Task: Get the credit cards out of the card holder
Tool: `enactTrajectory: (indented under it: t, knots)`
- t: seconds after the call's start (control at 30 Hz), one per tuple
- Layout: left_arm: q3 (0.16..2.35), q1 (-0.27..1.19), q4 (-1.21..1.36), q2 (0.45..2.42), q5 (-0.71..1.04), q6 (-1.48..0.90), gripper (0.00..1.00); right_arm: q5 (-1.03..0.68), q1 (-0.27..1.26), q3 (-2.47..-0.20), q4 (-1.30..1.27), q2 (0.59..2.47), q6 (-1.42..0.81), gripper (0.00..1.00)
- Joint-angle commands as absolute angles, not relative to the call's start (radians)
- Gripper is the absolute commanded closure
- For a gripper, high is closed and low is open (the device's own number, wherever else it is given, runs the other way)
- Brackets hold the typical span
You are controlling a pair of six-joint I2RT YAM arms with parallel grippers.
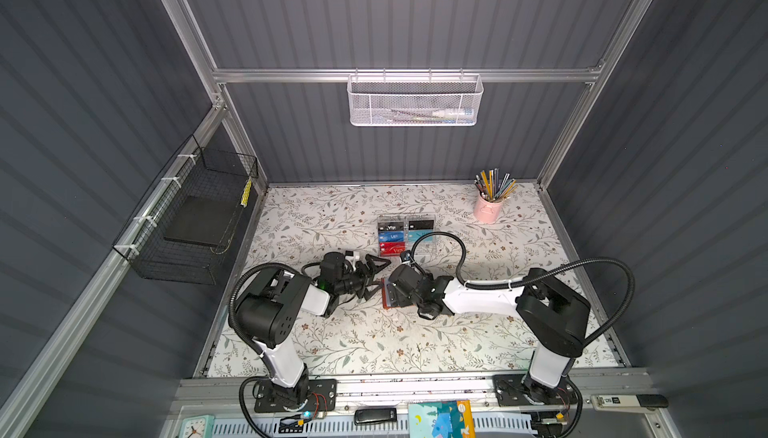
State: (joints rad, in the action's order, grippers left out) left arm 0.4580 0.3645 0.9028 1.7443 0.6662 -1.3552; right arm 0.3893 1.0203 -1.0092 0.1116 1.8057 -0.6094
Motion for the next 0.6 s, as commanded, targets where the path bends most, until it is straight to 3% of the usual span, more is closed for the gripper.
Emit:
enactTrajectory:
  t: [0.0, 0.57]
  knots:
    - [0.420, 0.355, 0.792, 1.775, 0.632, -1.360, 0.00, 0.388, 1.027, -1.031, 0.105, 1.835, -0.618, 0.01]
    - [0.393, 0.347, 0.833, 1.787, 0.632, -1.378, 0.00, 0.442, 1.014, -0.992, 0.147, 1.830, -0.638, 0.01]
